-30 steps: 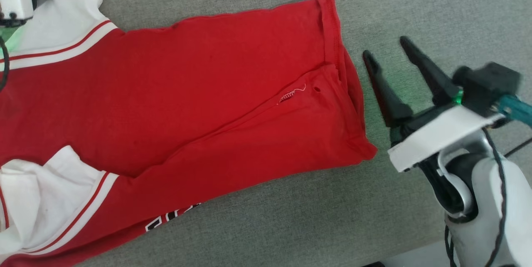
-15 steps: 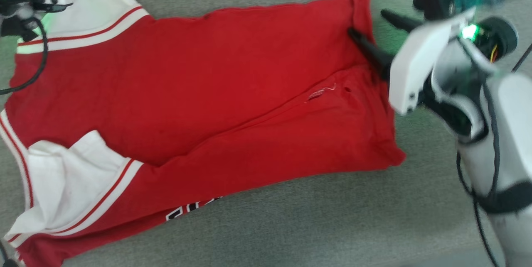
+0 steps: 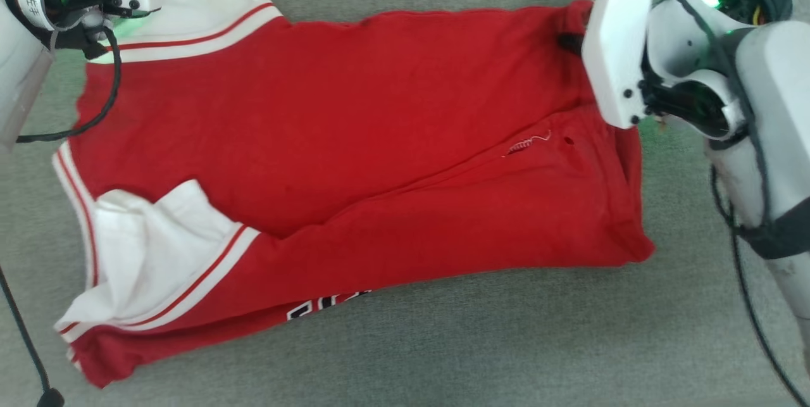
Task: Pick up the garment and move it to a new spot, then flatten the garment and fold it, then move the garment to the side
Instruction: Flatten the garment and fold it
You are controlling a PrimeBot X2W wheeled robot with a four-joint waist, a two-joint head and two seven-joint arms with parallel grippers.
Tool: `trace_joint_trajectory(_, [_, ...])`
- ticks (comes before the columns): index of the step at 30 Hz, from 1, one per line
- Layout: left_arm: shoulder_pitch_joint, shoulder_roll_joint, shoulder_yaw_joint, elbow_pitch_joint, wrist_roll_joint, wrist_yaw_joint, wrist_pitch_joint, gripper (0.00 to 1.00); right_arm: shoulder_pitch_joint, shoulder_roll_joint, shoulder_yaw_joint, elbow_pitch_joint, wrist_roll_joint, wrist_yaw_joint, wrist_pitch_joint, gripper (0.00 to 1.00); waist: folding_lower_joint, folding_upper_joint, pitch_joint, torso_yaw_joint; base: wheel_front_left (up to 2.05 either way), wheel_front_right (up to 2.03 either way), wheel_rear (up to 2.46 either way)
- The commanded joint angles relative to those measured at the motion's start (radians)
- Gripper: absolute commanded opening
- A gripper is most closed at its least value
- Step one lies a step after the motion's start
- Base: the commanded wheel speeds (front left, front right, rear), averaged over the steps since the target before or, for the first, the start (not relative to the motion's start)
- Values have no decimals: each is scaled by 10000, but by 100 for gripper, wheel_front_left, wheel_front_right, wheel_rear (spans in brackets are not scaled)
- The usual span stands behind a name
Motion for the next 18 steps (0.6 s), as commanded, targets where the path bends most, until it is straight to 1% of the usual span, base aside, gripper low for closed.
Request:
trace_joint_trajectory(1, [112,-10,13,43,-88,-65,22,0,293,-145,69,128,-11,-2,20,0,0,0,-149,136,0,0,0])
trace_joint_trajectory(4, [60,22,24,-27,-117,-208,-21,0,405,-497,-96,-159,123,-2,-286,0,0,0,-417,359,0,0,0])
trace_joint_trajectory(6, [80,79,60,-171,-144,-186,38,0,556,-782,-183,-375,178,-2,-456,0,0,0,-620,515,0,0,0])
trace_joint_trajectory(9, [235,318,38,-580,-153,-127,163,0,899,-1191,-353,-755,265,-2,-690,0,0,0,-918,743,0,0,0])
trace_joint_trajectory(14, [613,847,-10,-1734,-251,177,419,0,1581,-1703,-734,-1588,420,-2,-958,0,0,0,-1354,1091,0,0,0])
trace_joint_trajectory(16, [875,1112,-14,-2380,-320,381,502,0,1886,-1914,-826,-1961,476,-2,-1022,0,0,0,-1509,1236,0,0,0])
trace_joint_trajectory(18, [1220,1459,-17,-3204,-402,696,587,0,2205,-2030,-954,-2370,563,-2,-1041,0,0,0,-1668,1366,0,0,0])
